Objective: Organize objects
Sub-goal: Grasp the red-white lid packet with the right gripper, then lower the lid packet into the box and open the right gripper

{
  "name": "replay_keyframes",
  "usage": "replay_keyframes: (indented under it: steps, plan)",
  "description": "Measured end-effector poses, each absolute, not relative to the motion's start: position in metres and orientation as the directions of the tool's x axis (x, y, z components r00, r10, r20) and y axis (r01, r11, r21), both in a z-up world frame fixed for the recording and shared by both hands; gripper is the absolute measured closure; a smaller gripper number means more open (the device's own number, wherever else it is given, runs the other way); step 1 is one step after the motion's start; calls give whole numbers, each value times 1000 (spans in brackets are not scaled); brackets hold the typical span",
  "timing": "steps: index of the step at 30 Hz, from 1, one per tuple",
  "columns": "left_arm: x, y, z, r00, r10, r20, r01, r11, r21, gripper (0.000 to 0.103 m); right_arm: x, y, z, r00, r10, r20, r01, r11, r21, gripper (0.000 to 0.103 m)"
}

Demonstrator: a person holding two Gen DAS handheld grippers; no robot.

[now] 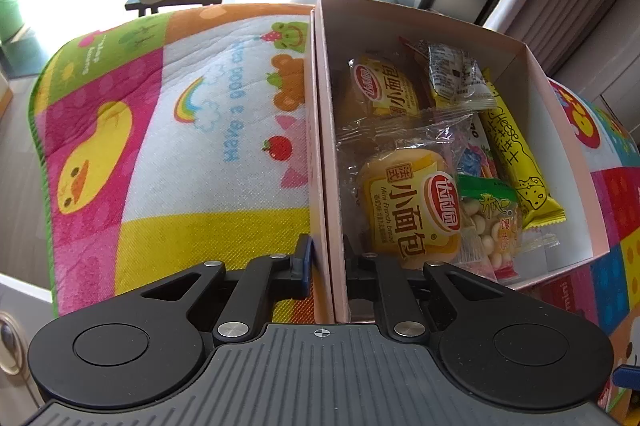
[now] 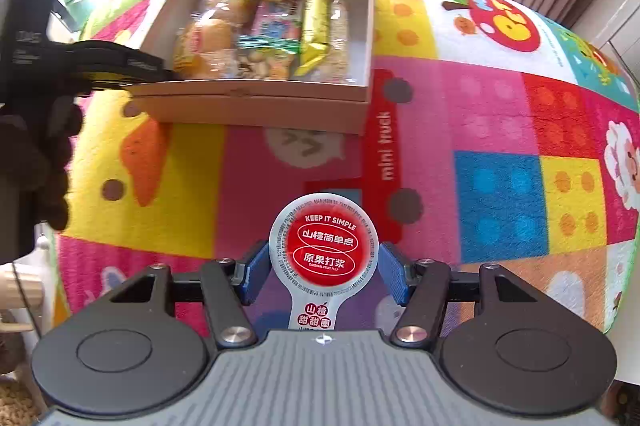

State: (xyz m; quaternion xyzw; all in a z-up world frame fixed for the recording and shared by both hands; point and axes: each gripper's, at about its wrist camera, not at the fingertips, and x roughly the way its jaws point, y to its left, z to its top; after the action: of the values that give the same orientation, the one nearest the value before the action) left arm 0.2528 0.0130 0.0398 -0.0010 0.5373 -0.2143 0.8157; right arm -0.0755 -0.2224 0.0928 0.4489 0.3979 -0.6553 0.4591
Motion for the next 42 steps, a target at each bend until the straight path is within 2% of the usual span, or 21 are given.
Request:
replay_keyframes:
  steps: [4,8,18,22,26,42]
  plan:
    - [252,15,39,329,-358,-874,341,908,-244,88,-63,-228,107,-151,-255,-955,964,-250,-86,44]
    - [253,15,39,324,-363,-874,342,906,-250,87,-64,-244,137,-136,-324,-936,958,-285,-40,44]
    - [255,13,39,310,-359,-880,360,901,-241,87,-79,-306,201,-206,-560,-803,948,-319,-21,44]
    - [256,13,40,306,-360,-882,364,900,-241,87,-80,-333,198,-209,-584,-785,943,-333,-3,44]
    - [257,15,39,300,-370,-879,361,897,-254,86,-80,-355,181,-200,-557,-806,936,-353,11,44]
    - [257,21,36,294,-407,-865,361,885,-294,84,-77,-371,142,-213,-494,-843,932,-361,-25,44]
